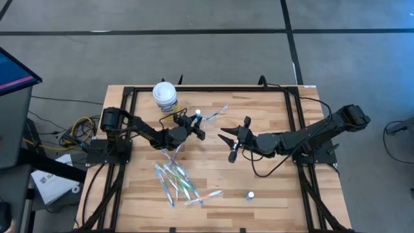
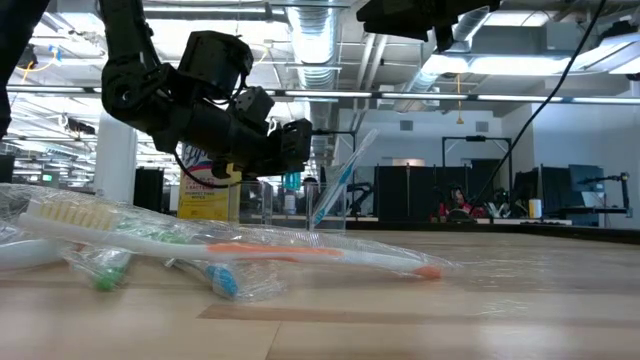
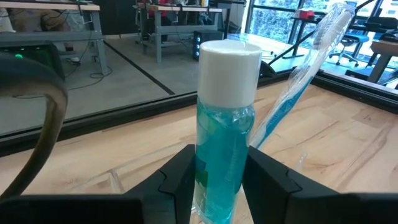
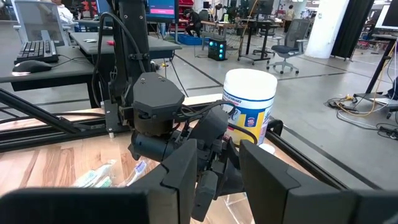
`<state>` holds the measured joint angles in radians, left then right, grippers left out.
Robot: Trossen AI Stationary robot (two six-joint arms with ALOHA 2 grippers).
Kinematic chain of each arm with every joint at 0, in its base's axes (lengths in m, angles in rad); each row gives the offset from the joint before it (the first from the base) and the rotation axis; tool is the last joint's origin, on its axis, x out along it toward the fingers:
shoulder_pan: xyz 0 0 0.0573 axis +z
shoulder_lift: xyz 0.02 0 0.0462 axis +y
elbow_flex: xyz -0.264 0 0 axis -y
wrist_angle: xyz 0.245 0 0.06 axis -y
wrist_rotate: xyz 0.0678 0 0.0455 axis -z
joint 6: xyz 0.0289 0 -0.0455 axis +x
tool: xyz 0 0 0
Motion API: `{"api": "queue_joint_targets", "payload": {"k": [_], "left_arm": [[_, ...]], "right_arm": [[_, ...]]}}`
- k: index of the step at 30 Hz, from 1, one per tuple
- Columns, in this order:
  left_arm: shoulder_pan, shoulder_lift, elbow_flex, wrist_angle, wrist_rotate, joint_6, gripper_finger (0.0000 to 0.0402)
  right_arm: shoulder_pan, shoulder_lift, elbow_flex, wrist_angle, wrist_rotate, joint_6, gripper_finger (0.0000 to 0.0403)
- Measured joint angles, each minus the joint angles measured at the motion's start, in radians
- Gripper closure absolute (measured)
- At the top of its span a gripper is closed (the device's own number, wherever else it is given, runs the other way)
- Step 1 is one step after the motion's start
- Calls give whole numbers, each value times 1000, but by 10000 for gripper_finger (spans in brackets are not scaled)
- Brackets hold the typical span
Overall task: Pick & Place toothbrushing station
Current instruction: Put the blue mouthwash into the transparent organizer
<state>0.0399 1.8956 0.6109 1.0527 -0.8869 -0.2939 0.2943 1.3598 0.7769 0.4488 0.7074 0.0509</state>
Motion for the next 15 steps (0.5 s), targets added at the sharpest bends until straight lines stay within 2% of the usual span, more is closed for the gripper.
{"api": "queue_joint_targets", "payload": {"k": [15], "left_arm": [[0,0,0,-2,6,0,288]], "right_arm": [[0,0,0,0,0,0,291]]}}
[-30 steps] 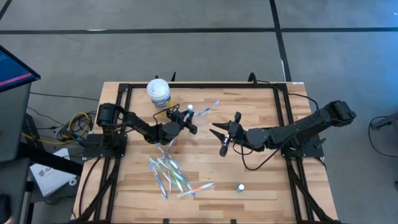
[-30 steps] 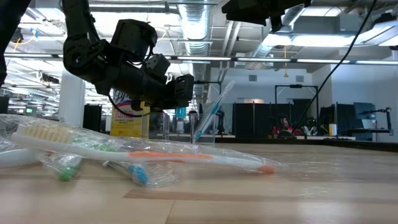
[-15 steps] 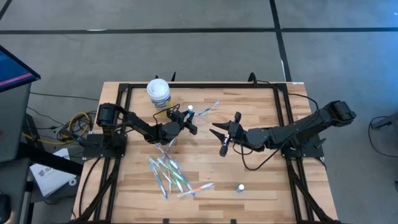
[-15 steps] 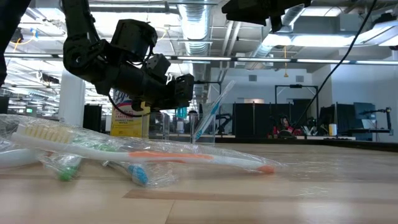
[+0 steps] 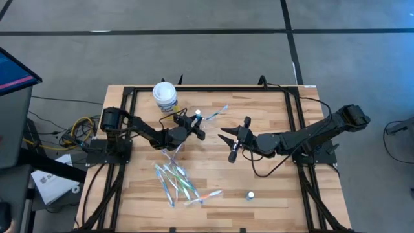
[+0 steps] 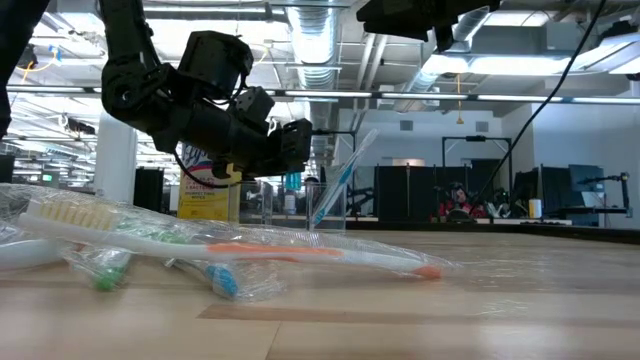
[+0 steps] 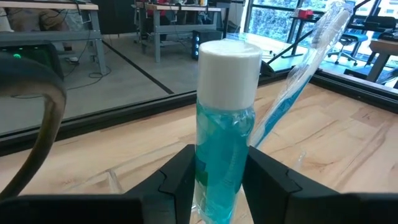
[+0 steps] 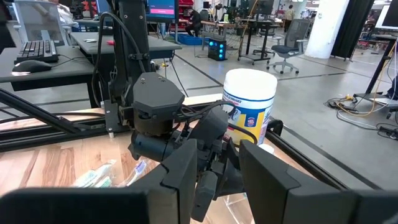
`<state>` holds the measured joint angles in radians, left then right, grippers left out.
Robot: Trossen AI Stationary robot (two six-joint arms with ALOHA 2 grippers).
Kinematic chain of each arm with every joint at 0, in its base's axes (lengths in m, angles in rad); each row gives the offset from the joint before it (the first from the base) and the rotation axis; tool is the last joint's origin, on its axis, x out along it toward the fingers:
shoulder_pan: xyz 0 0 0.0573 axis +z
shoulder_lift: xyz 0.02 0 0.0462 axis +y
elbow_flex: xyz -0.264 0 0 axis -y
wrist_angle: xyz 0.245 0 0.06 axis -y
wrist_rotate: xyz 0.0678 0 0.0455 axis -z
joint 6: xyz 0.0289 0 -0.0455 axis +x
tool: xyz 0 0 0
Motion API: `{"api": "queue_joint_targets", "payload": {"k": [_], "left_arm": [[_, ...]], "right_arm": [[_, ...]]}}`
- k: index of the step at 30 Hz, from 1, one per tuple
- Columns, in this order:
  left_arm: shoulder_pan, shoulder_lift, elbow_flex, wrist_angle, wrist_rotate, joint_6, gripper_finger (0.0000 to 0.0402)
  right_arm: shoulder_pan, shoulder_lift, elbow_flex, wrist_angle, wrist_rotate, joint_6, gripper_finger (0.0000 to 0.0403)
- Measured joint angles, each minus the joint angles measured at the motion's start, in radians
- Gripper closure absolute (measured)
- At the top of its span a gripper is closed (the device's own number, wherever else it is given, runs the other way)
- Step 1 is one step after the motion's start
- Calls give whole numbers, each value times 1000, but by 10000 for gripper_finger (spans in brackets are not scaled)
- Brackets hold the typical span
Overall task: Pick & Place toothbrushing station
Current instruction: Put the blue mouthwash into the transparent organizer
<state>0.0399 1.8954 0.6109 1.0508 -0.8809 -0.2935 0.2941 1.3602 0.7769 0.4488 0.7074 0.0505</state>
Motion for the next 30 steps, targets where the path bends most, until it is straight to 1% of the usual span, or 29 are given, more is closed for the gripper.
{"api": "queue_joint_targets", "payload": {"k": [16,30], "left_arm": [[0,0,0,0,40,0,288],[1,0,0,-5,49,1,288]], "right_arm": [[0,0,0,0,0,-1,291],[0,0,0,0,0,-1,291]]}}
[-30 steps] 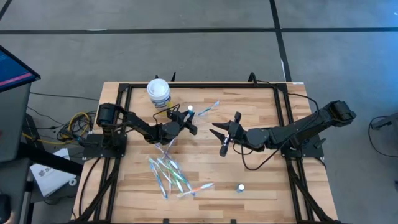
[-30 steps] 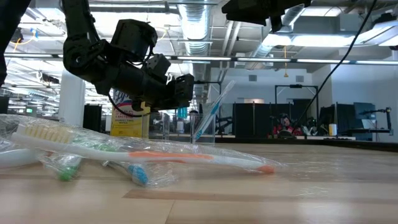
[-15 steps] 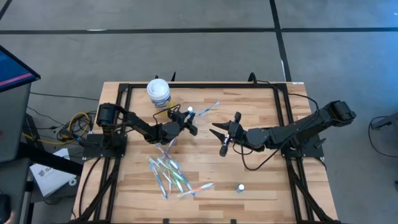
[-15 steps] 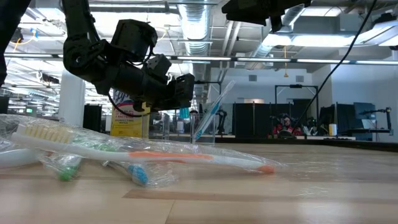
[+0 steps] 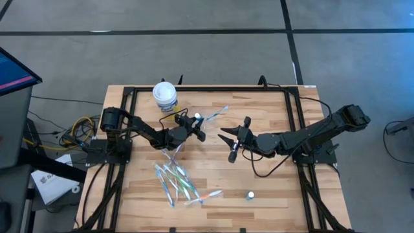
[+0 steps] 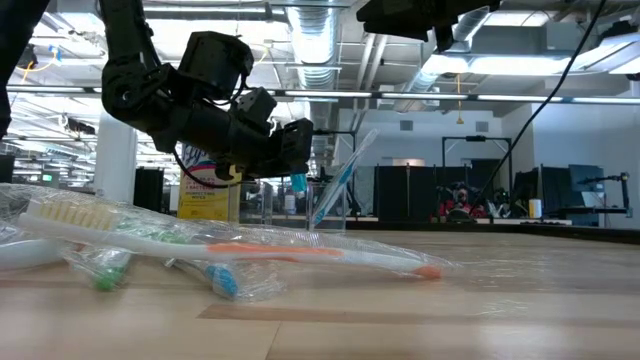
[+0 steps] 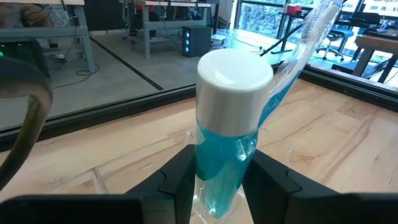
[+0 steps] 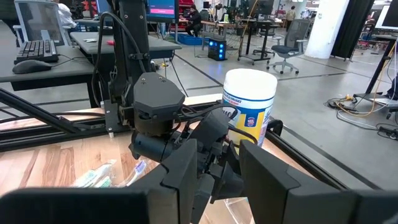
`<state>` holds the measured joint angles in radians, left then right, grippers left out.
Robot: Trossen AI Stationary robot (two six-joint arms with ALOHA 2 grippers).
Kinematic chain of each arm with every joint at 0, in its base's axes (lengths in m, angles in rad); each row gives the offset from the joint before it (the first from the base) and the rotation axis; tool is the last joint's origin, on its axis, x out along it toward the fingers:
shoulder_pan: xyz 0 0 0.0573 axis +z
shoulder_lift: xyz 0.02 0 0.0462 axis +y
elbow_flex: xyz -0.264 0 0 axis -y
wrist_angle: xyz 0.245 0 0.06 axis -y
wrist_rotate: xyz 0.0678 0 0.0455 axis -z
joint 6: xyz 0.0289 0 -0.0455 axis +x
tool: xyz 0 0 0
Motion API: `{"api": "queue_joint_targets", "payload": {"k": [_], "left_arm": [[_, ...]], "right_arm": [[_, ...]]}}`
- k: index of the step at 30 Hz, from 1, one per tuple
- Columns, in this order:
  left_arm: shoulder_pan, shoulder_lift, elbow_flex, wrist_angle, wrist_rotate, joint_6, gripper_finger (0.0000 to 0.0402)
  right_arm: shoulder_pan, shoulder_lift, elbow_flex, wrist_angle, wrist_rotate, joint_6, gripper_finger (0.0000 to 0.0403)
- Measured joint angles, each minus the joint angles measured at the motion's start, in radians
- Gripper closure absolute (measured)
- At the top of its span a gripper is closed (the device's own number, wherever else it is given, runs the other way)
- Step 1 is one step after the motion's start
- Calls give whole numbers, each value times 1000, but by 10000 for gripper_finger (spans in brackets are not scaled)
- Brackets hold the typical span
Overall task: Pick & Place toothbrushing station
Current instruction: Put the blue mouthwash into the transparent organizer
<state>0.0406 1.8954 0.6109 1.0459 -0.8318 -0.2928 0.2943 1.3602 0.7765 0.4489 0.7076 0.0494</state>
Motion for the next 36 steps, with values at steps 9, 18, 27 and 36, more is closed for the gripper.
{"api": "queue_joint_targets", "payload": {"k": [9,18,27,36], "left_arm": [[0,0,0,-15,26,3,288],[6,0,0,-17,39,11,288],[7,0,0,-14,55,23,288],[7,-7,0,-7,82,49,288]], "right_arm": [[0,0,0,0,0,0,291],[0,0,0,0,0,0,291],[0,0,0,0,0,-5,291],[0,0,0,-3,0,-5,291]]}}
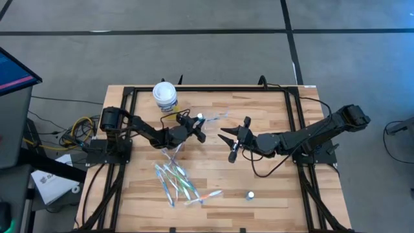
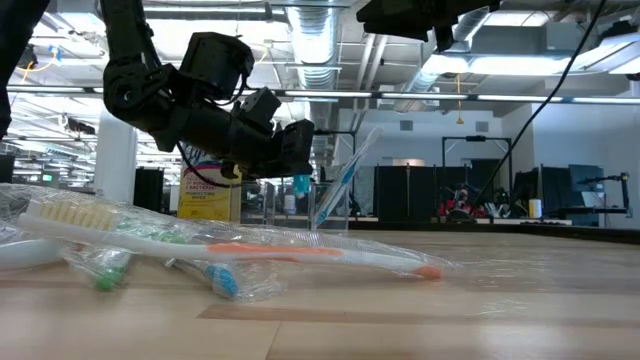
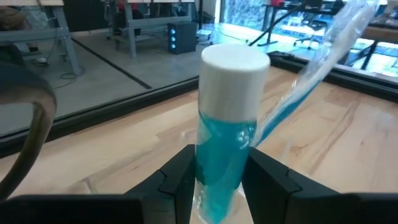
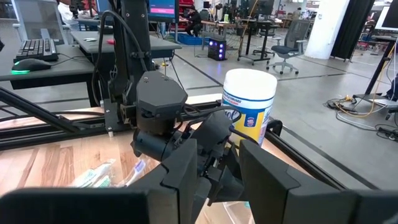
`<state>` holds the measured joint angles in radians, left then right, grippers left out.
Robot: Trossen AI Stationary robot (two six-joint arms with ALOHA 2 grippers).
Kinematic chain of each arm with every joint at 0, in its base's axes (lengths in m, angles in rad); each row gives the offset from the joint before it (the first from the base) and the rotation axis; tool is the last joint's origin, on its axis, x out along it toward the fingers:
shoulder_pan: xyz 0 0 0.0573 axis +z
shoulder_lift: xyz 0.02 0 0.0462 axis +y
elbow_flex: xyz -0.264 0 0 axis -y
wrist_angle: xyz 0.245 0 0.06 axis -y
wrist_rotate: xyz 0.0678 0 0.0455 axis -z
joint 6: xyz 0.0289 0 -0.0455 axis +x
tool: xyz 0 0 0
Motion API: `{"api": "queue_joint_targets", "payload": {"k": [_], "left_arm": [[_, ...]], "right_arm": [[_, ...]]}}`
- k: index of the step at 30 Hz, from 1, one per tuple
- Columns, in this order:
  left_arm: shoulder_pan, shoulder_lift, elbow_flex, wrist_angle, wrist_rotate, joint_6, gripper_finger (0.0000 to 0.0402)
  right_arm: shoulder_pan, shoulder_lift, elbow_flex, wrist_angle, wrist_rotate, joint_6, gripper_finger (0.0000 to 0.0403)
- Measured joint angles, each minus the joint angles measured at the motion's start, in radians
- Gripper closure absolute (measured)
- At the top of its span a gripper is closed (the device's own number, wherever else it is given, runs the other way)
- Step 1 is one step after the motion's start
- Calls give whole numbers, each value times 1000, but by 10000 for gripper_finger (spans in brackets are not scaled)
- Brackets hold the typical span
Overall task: Pick & Place toothbrushing station
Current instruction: Put the blue mouthwash into the transparent organizer
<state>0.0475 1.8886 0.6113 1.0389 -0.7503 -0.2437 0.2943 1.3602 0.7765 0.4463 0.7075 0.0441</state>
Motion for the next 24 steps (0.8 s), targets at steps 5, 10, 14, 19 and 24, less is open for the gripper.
{"api": "queue_joint_targets", "payload": {"k": [5,10,14,19,24], "left_arm": [[1,0,0,-2,0,0,266],[6,0,0,-3,-3,-5,219],[6,0,0,-2,-3,-3,202],[6,0,0,2,-1,-1,207],[6,-23,0,3,-1,12,212]], "right_arm": [[0,0,0,-6,0,0,291],[0,0,0,-8,0,0,291],[0,0,0,-9,0,0,291],[0,0,0,-8,0,0,291],[0,0,0,-9,0,0,291]]}}
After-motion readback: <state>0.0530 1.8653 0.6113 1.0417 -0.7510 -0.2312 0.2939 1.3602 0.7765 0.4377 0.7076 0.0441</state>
